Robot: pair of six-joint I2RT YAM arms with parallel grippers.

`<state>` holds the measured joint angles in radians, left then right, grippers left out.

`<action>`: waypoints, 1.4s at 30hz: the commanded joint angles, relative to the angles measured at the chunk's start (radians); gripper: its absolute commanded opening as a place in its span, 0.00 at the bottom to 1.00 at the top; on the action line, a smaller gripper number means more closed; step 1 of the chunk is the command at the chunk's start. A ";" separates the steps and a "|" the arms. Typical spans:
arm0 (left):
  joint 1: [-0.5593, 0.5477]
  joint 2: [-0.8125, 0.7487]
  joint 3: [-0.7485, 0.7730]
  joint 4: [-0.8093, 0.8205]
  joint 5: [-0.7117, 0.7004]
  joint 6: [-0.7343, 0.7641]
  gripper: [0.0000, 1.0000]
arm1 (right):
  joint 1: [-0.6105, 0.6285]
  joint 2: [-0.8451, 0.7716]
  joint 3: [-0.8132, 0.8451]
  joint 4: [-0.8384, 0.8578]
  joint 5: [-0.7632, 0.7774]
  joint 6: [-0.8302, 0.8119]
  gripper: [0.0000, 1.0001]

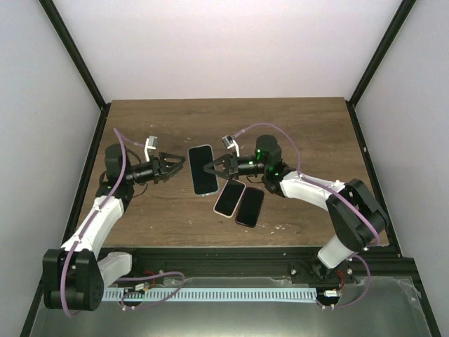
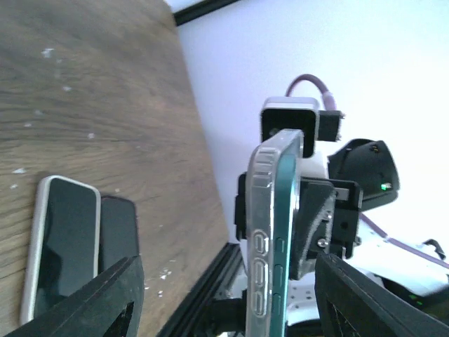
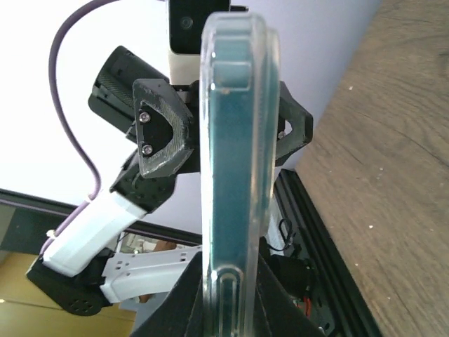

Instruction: Put the phone into the phone case

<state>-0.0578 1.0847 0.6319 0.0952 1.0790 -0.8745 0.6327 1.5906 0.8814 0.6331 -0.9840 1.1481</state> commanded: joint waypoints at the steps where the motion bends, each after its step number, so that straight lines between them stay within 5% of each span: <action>1: -0.003 -0.026 -0.026 0.343 0.105 -0.212 0.68 | 0.011 -0.049 0.011 0.120 -0.051 0.073 0.07; 7: -0.022 -0.010 -0.064 0.516 0.111 -0.336 0.63 | 0.041 -0.032 0.030 0.154 -0.052 0.107 0.07; 14: -0.030 0.003 -0.065 0.522 0.105 -0.337 0.52 | 0.065 -0.018 0.044 0.165 -0.052 0.119 0.07; 21: -0.029 -0.016 -0.039 0.358 0.065 -0.219 0.16 | 0.076 -0.020 0.038 0.122 -0.044 0.094 0.10; 26: -0.029 -0.029 0.008 0.176 0.052 -0.087 0.00 | 0.078 -0.026 0.038 0.086 -0.026 0.075 0.13; 32: -0.029 -0.037 0.083 -0.043 0.014 0.058 0.01 | 0.079 -0.022 0.042 0.025 0.002 0.060 0.14; 42: -0.028 -0.059 0.097 -0.097 0.038 0.017 0.48 | 0.077 -0.027 0.045 0.149 0.074 0.180 0.09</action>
<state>-0.0853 1.0569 0.7181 0.0177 1.1015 -0.8539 0.7036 1.5791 0.8841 0.6918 -0.9607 1.2743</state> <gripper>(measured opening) 0.406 0.105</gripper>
